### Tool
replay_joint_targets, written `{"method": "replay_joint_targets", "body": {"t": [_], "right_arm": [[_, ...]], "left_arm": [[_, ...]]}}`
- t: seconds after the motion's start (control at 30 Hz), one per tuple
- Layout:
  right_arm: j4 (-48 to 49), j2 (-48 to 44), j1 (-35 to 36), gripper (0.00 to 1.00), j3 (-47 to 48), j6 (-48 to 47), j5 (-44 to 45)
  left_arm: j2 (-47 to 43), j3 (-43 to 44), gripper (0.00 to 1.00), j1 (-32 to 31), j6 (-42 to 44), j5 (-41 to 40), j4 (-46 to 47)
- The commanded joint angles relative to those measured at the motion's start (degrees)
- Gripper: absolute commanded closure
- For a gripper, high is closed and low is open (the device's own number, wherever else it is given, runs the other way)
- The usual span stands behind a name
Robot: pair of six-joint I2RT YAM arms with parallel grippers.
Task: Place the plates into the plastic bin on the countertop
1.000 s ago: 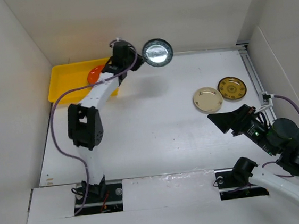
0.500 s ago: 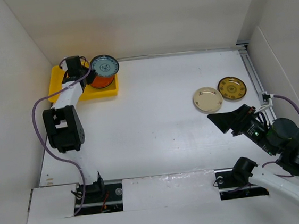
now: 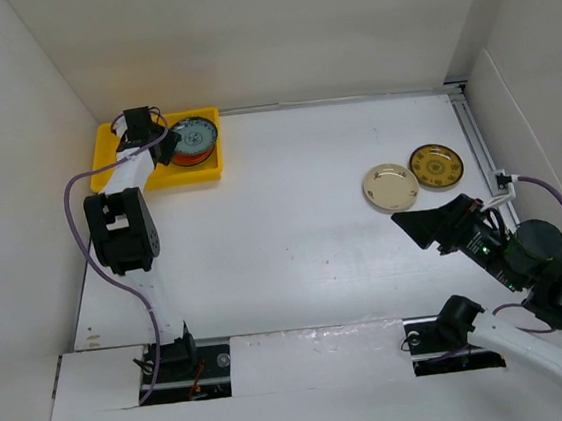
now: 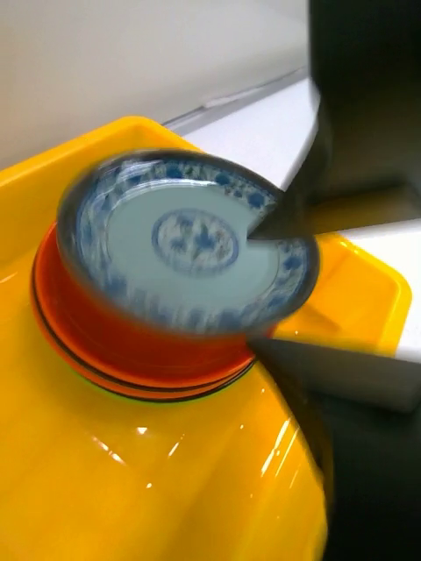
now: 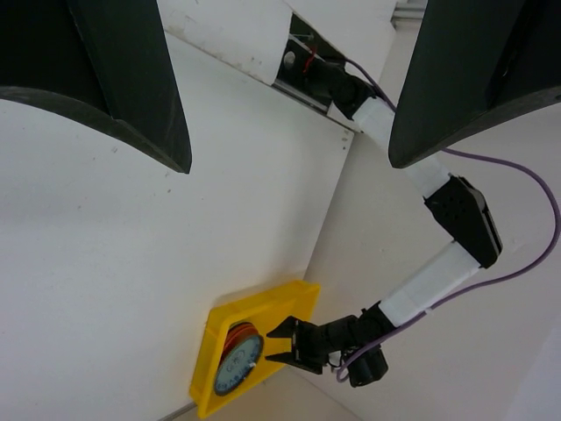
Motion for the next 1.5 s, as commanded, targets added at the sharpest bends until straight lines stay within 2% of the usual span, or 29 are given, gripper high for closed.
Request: {"method": "replay_joint_targets", "body": {"t": [0.0, 0.03, 0.07, 0.17, 0.2, 0.23, 0.37, 0.5, 0.67, 0.73, 0.87, 1.0, 1.1, 1.27, 1.47], "right_arm": [[0.7, 1.2, 0.1, 0.00, 2.6, 0.5, -0.6], [0.7, 1.2, 0.1, 0.00, 2.6, 0.5, -0.6], [0.7, 1.2, 0.1, 0.00, 2.6, 0.5, -0.6], [0.7, 1.2, 0.1, 0.00, 2.6, 0.5, -0.6], [0.0, 1.2, 0.1, 0.00, 2.6, 0.5, -0.6], [0.0, 1.2, 0.1, 0.00, 3.1, 0.5, 0.0], [-0.7, 1.2, 0.1, 0.00, 3.6, 0.5, 1.2], [-0.7, 1.2, 0.1, 0.00, 3.6, 0.5, 2.5], [-0.7, 1.2, 0.1, 0.00, 4.8, -0.1, 3.1], [-0.7, 1.2, 0.1, 0.00, 4.8, -0.1, 3.1], [-0.7, 0.6, 0.1, 0.00, 5.3, -0.1, 2.6], [-1.2, -0.7, 0.1, 0.00, 4.7, 0.6, 1.6], [-1.7, -1.8, 0.1, 0.00, 4.7, 1.2, 0.8], [-3.0, -2.4, 0.1, 0.00, 4.2, 1.7, 0.1], [-1.5, -2.9, 0.1, 0.00, 0.9, 3.9, -2.6]], "left_arm": [[-4.7, -0.1, 0.50, 0.5, -0.7, 0.0, 1.2], [-5.4, -0.1, 0.43, 0.5, -0.7, 0.0, 1.2], [-6.1, -0.8, 0.29, 0.5, -0.7, 0.5, 1.2], [-8.5, -1.9, 0.10, 0.5, -0.7, 0.6, 1.2], [-9.4, -3.3, 0.07, 0.5, -0.2, 0.6, 1.2], [-10.5, -3.9, 0.00, 0.5, 0.4, 1.1, 1.2], [-18.0, -7.0, 0.00, -3.2, 4.2, 0.5, 2.6], [-22.1, -10.1, 0.00, -10.3, 5.9, 0.9, 4.0], [-22.3, -15.3, 0.00, -24.8, 6.5, 3.3, 11.7], [-17.9, -14.4, 0.00, -30.4, 5.8, 4.2, 13.0], [-6.7, -8.1, 0.00, -37.6, 5.7, 7.8, 14.9], [4.5, -1.3, 0.00, -42.2, 5.2, 16.5, 17.9], [10.9, 0.2, 0.02, -44.4, 2.9, 21.6, 23.5], [16.3, 3.0, 0.02, -46.7, 1.0, 25.2, 27.2], [21.8, 6.8, 0.06, -48.5, -0.7, 22.2, 24.6]]}}
